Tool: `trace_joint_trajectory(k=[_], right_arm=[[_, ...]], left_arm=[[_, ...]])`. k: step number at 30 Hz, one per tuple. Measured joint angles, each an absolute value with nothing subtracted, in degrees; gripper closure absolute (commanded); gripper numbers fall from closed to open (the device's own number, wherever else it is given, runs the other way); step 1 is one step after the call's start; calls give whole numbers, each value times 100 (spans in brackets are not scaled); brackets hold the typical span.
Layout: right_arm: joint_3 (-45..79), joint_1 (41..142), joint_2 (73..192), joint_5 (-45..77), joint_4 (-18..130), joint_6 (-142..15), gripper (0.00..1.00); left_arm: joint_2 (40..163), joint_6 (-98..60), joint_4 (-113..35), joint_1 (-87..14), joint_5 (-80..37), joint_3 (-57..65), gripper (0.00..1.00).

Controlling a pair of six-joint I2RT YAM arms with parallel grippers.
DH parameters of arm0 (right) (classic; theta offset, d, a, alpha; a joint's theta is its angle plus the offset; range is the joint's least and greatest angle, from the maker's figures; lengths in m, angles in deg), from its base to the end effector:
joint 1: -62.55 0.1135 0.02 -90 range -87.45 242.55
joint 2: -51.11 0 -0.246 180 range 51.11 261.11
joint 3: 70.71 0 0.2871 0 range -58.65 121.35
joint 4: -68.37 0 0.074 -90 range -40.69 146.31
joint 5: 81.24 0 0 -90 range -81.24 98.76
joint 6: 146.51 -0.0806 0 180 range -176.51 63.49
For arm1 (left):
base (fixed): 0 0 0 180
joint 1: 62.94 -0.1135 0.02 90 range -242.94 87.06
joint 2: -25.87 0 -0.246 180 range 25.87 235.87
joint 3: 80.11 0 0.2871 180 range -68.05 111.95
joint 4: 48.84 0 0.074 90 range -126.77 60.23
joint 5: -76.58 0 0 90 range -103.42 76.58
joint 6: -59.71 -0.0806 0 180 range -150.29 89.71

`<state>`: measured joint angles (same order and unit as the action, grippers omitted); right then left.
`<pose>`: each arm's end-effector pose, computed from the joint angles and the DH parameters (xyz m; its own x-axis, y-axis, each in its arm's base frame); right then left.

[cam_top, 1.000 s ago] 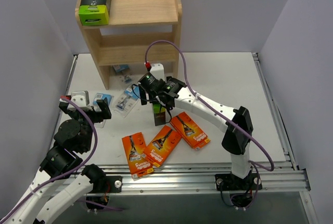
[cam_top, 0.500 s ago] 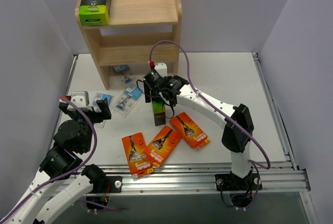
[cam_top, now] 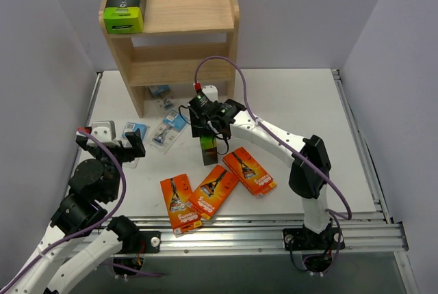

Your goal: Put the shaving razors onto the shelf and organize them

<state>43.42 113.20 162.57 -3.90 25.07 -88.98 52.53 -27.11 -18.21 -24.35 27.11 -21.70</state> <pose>0.3387 0.3852 0.2564 -0.6968 -0.0237 -0.7169 -0.3259 0.9008 0.2870 0.1730 -0.0710 0.3776 0.0171 -0.0676 -0.9976 -0.0329 0.9971 -0.0681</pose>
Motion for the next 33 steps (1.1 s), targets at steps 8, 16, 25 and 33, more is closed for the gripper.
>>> trace_joint_trajectory(k=[8,16,25,33], right_arm=[[4479,11320,16405,-379,2349,-8758,78],[4562,11290,16410,-290,2209,-8758,100],[4573,11014,15964,228,2491,-8946,100],[4516,10160,14091,1111,3877,-9285,100]], left_arm=[[5227,-2718,-1821,-2424,2716,-2170,3],[5213,-2757,-1821,-2405,2740,-2170,3],[5211,-2759,-1821,-2398,2792,-2170,3],[5211,-2759,-1821,-2396,2810,-2173,3]])
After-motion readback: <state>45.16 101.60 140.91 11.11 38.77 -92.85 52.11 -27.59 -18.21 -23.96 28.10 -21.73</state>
